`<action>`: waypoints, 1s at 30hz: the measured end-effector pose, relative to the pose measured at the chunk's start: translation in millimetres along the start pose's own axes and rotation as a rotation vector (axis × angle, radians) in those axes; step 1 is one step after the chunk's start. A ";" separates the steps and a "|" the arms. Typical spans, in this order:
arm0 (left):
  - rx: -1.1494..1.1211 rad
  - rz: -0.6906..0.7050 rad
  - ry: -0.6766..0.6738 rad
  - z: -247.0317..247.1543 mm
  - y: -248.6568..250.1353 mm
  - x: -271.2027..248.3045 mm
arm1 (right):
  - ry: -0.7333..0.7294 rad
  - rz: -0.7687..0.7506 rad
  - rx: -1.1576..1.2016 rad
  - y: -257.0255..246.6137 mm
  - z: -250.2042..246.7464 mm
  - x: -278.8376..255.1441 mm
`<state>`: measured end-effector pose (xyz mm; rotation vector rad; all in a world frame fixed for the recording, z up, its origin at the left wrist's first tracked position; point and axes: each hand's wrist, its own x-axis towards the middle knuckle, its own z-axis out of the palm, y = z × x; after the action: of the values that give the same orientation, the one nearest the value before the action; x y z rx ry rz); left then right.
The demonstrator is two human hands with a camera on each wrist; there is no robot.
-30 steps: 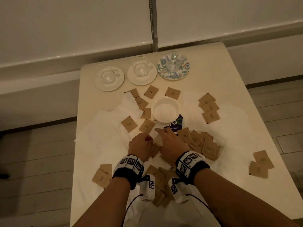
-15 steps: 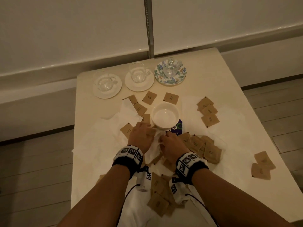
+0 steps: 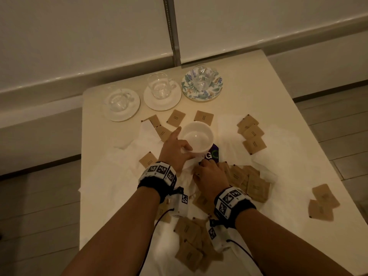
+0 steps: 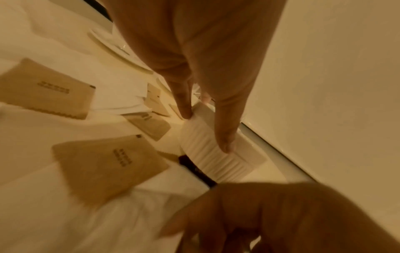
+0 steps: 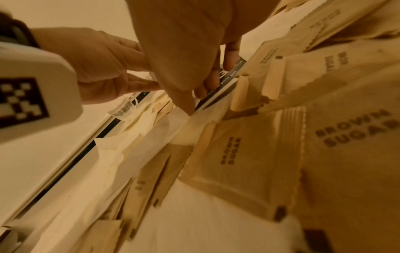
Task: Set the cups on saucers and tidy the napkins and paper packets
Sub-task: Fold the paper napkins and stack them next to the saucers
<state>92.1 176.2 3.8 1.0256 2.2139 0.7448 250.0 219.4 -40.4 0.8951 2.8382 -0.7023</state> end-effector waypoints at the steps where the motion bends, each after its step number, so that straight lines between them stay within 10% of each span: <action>1: -0.006 0.000 0.006 -3.8 1.8 2.3 | 0.001 -0.005 0.010 -0.1 -0.7 -1.4; 18: 0.152 0.021 -0.023 -10.3 -4.5 -8.7 | 0.071 0.252 0.790 11.6 -63.0 -11.2; 22: 0.105 0.137 0.145 -28.3 7.7 -24.4 | 0.123 0.270 0.912 17.7 -81.1 -13.5; 25: -0.049 0.217 0.081 -36.0 15.4 -49.1 | 0.157 0.313 1.100 19.1 -94.9 -23.3; 30: -0.682 -0.087 -0.048 -33.0 32.9 -71.0 | 0.278 0.388 1.244 21.9 -111.5 -29.3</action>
<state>122.7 129.4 67.7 0.5877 1.7369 1.2927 292.7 270.1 56.3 1.6484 2.0094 -2.4523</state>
